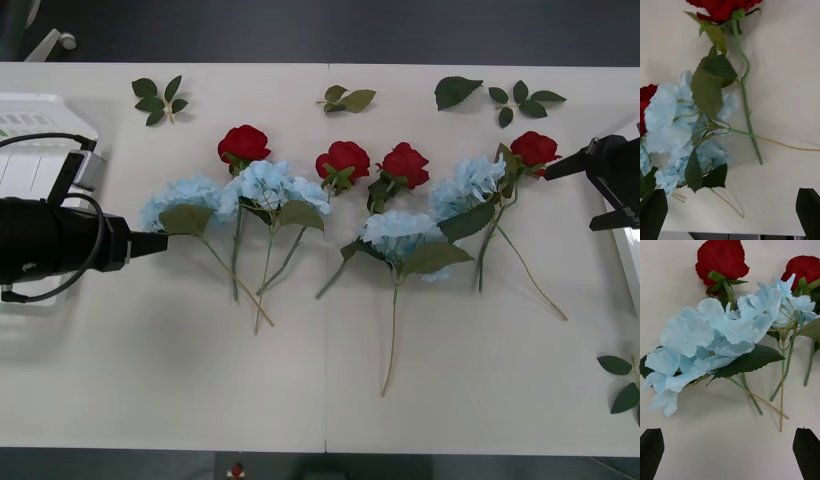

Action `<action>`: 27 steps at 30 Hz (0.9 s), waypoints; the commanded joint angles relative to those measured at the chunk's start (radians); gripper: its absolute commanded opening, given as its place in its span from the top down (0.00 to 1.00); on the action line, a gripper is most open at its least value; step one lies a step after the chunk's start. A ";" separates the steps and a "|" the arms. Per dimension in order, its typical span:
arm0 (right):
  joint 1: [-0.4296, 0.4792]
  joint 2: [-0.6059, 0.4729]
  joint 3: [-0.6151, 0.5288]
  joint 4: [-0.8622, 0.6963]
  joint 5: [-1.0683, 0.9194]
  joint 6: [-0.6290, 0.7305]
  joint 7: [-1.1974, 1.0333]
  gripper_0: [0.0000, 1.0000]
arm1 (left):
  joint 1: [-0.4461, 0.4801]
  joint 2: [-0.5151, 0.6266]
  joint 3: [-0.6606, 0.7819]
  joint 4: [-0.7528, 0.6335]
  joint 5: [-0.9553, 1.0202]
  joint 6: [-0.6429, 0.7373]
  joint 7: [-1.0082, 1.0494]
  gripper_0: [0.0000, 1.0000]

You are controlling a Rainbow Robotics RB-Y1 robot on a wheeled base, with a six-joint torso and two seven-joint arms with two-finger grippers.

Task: Put the red flowers into the right box and the blue flowers into the left box

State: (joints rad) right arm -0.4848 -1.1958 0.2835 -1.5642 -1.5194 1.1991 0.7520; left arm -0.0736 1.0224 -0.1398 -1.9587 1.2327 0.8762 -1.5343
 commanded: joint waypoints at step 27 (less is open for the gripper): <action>-0.351 0.444 0.167 0.559 0.780 -0.136 0.033 0.00 | -0.020 -0.413 -0.202 -0.118 -1.107 0.173 0.628 0.00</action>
State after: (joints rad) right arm -0.7864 -0.7841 0.4670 -1.0450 -0.7549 1.1038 0.7202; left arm -0.0708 0.6153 -0.3527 -2.0520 0.1332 1.0442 -0.9020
